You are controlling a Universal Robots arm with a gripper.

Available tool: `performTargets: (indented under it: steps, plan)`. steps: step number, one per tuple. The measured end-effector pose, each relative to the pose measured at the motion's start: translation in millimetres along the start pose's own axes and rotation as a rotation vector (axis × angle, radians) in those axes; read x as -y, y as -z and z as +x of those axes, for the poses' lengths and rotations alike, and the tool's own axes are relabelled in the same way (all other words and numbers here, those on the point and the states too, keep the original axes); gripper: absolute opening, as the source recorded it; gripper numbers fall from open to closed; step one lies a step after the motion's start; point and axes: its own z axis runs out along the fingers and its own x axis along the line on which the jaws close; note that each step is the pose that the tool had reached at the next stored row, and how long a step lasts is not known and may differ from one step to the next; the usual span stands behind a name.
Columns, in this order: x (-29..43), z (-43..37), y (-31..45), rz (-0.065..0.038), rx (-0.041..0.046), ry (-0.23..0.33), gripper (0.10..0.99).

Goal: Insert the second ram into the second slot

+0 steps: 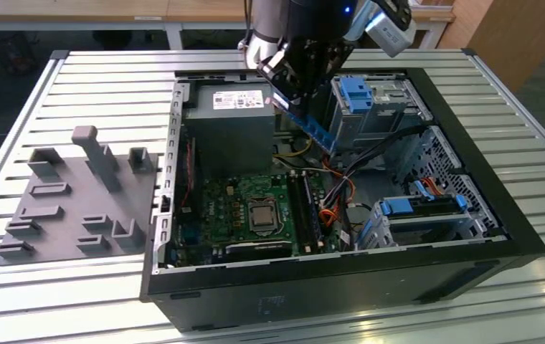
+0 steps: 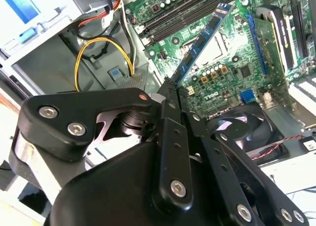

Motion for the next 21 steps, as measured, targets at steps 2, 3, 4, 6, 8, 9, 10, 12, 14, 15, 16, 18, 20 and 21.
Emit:
performTargets:
  steps: [2, 3, 4, 6, 8, 9, 10, 12, 14, 15, 16, 18, 20, 21]
  plan:
    - [0.0, 0.0, 0.0, 0.0, 0.0003, -0.019, 0.133]
    - [0.0, 0.0, 0.0, 0.0, 0.0007, -0.028, 0.133]
    - [0.0, 0.0, -0.1, 0.001, 0.001, -0.037, 0.133]
    - [0.0, 0.0, -0.1, 0.001, 0.0014, -0.056, 0.133]
    - [0.0, 0.0, -0.1, 0.001, 0.0019, -0.075, 0.133]
    - [0.0, 0.0, -0.1, 0.001, 0.0022, -0.084, 0.133]
    - [0.0, 0.0, -0.1, 0.001, 0.0025, -0.094, 0.133]
    - [0.0, 0.0, -0.2, 0.001, 0.003, -0.112, 0.133]
    - [0.0, 0.0, -0.2, 0.002, 0.0035, -0.131, 0.133]
    - [0.0, 0.0, -0.2, 0.002, 0.0038, -0.141, 0.133]
    - [0.0, 0.0, -0.2, 0.002, 0.0041, -0.15, 0.133]
    - [0.0, 0.0, -0.3, 0.002, 0.0047, -0.169, 0.133]
    - [0.0, 0.0, -0.2, 0.002, 0.0051, -0.189, 0.133]
    - [0.0, 0.0, -0.2, 0.002, 0.0054, -0.2, 0.133]
